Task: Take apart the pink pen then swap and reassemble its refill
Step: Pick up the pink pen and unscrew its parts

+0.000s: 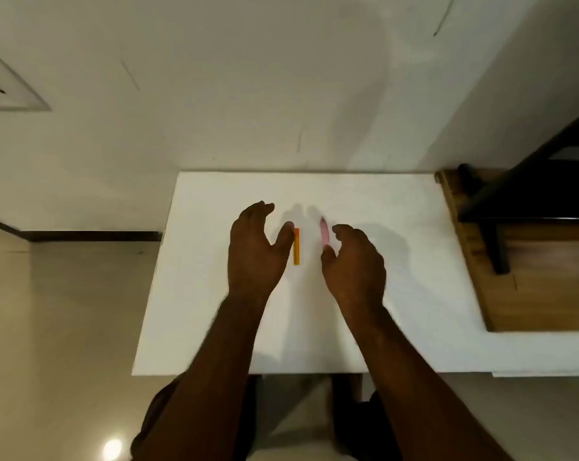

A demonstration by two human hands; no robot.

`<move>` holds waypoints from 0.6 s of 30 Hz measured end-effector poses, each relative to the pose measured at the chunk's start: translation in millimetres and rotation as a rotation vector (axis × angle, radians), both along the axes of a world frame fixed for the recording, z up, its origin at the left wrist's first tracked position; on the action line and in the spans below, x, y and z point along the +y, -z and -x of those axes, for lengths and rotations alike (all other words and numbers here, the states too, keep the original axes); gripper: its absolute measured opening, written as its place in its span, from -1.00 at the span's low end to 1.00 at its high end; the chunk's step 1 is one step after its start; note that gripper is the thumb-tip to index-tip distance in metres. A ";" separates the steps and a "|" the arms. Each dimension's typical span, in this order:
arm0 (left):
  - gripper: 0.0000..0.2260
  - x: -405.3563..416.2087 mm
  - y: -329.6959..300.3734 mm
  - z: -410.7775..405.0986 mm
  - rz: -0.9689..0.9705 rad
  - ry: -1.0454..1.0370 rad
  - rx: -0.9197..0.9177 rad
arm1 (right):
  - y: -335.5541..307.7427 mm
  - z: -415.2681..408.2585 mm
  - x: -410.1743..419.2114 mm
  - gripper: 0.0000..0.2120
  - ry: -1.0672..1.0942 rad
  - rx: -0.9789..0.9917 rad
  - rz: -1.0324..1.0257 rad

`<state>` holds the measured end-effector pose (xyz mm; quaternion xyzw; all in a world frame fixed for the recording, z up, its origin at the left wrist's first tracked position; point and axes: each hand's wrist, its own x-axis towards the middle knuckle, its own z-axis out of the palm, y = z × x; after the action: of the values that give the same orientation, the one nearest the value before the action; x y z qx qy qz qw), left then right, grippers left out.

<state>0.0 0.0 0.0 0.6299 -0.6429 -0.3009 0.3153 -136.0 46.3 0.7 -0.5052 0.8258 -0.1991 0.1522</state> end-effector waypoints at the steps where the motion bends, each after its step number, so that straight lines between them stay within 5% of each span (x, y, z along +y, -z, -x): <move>1: -0.54 -3.6 8.4 0.2 -0.012 -0.013 0.029 | 9.9 4.7 -3.3 -0.67 0.023 -0.035 -0.031; 10: -0.59 -26.4 30.3 17.2 -0.137 -0.009 0.053 | 41.1 20.6 -44.6 -0.75 0.046 -0.017 -0.223; 18: -0.64 -34.9 32.6 29.8 -0.202 -0.047 0.154 | 43.0 26.9 -49.8 -0.67 0.103 -0.242 -0.067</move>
<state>-29.8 -34.9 -32.6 0.6484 -0.5683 -0.4041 0.3056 -162.9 -3.5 -42.3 -0.4290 0.8324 -0.2385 0.2573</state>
